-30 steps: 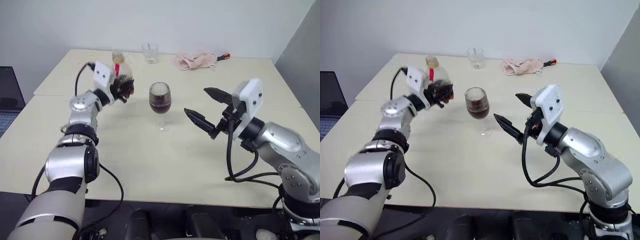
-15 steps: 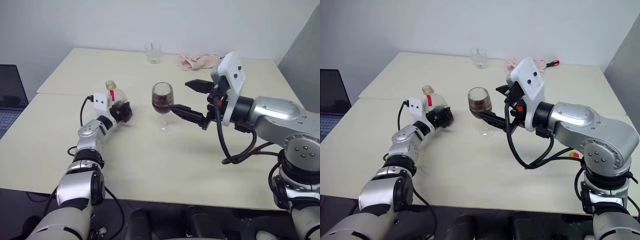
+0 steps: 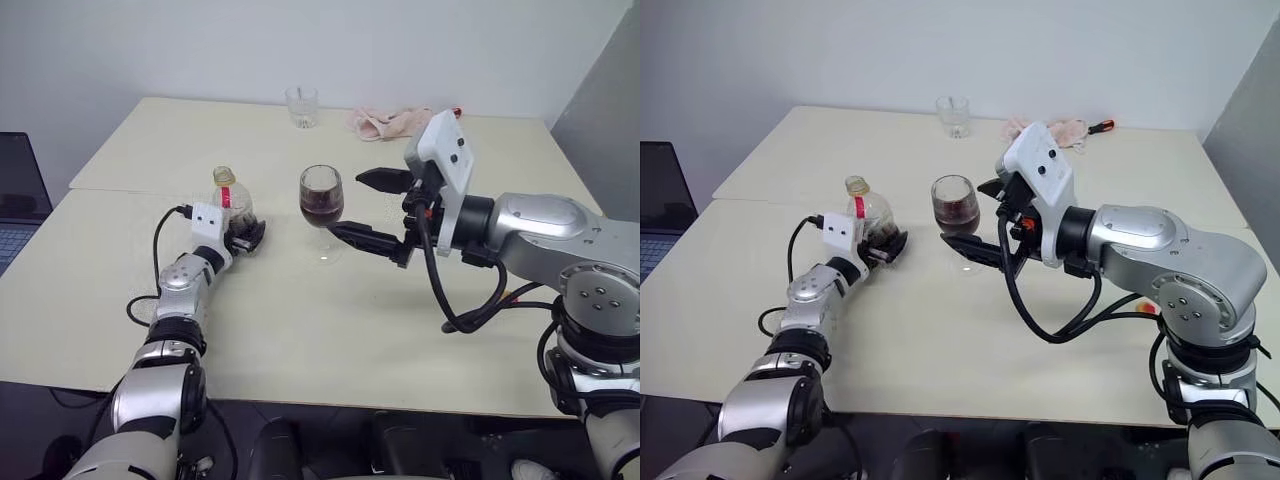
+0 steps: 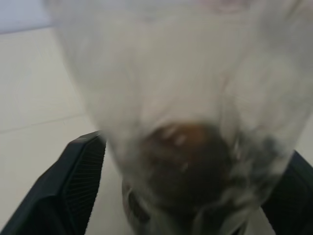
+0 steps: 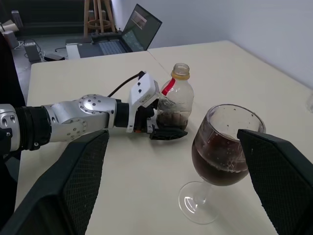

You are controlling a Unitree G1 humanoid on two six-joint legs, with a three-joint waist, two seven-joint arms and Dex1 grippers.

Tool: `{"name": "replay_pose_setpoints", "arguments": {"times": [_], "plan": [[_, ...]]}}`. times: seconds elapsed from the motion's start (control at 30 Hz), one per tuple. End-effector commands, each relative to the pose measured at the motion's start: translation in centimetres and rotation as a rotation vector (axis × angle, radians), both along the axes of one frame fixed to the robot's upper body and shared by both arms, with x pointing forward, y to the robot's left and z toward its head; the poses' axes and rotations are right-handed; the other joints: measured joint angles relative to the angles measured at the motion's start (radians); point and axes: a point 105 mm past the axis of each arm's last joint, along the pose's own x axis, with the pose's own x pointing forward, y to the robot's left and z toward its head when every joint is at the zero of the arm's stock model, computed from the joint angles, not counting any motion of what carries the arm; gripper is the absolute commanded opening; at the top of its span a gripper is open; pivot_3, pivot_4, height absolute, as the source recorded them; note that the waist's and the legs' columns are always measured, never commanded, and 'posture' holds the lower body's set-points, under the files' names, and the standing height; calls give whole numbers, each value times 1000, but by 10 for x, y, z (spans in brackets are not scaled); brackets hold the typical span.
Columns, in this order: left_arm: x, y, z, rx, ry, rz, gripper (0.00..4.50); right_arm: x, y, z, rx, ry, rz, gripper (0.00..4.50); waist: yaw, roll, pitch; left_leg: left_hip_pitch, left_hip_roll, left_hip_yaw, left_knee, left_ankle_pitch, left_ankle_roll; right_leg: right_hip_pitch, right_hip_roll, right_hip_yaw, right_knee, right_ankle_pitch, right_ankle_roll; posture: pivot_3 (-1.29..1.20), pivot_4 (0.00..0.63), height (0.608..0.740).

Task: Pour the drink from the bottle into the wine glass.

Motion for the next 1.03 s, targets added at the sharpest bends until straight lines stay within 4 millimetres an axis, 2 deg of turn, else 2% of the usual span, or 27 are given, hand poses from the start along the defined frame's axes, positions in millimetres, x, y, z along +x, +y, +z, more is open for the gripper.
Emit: {"name": "replay_pose_setpoints", "arguments": {"times": [0.03, 0.17, 0.27, 0.37, 0.43, 0.5, 0.57, 0.73, 0.8, 0.9, 1.03], "plan": [[-6, 13, 29, 8, -88, -6, 4448, -3, -3, 9, 3, -53, 11, 4500, -1, 0, 0, 0, 0, 0, 0, 0, 0, 0, 0, 0, 0, 0, 0, 0, 150, 740], [-31, 4, 47, -28, -106, -170, 4448, -3, -4, 9, -26, -54, 33, 4500, -7, 0, 0, 0, 1, 0, -1, 0, 0, 0, -1, 1, 0, 0, 0, 0, 150, 740], [-49, 7, 56, -31, -78, -225, 4448, -2, -5, 10, -40, -58, 46, 4500, -8, 0, 0, 0, 1, 0, -1, 0, 0, 0, -2, 1, 0, 0, -1, 0, 150, 740], [-60, 25, 55, 63, 7, -205, 4448, 0, -8, 12, -50, -60, 58, 4500, -12, 0, 0, 0, 1, -1, -1, 0, 0, 0, -2, 1, 0, -1, 0, 0, 150, 740], [-61, 40, 65, 83, -2, -169, 4448, 3, -13, 7, -67, -52, 60, 4500, -14, 0, 0, 0, 1, -1, -1, 0, 0, 0, -2, 1, 0, -2, -1, 0, 150, 740], [-63, 42, 76, 101, -12, -192, 4448, 5, -16, 4, -81, -48, 61, 4500, -13, 0, 0, 0, 1, -1, -1, 0, 0, 0, -2, 1, -1, -3, -1, 0, 150, 740], [-70, 36, 91, 95, -17, -260, 4448, 6, -22, 2, -93, -44, 59, 4500, -12, -1, 1, 0, 0, -1, -1, 0, 0, 0, -2, 1, -1, -3, -1, 0, 150, 740], [-97, -1, 161, 105, -52, -513, 4448, 12, -63, -3, -132, 3, 18, 4500, -2, -7, 4, -1, 1, -2, -1, 0, 0, 0, -3, 1, -3, -4, -1, 0, 150, 740], [-106, -12, 180, 105, -46, -589, 4448, 9, -74, 2, -119, 23, 31, 4500, -1, -6, 4, -1, 0, -1, -2, 0, 0, 0, -3, 1, -3, -5, 1, 0, 150, 740], [-118, -22, 195, 145, -28, -685, 4448, 13, -89, 6, -126, 25, 14, 4500, -5, -4, 5, 1, 0, 0, -2, 0, 0, 0, -2, 1, -3, -6, 2, 0, 150, 740], [-122, -18, 204, 149, -10, -720, 4448, 17, -103, 8, -129, 31, 0, 4500, -17, -4, 5, 2, 1, 0, -3, 0, 0, 0, -2, 1, -2, -6, 0, 0, 150, 740]]}}
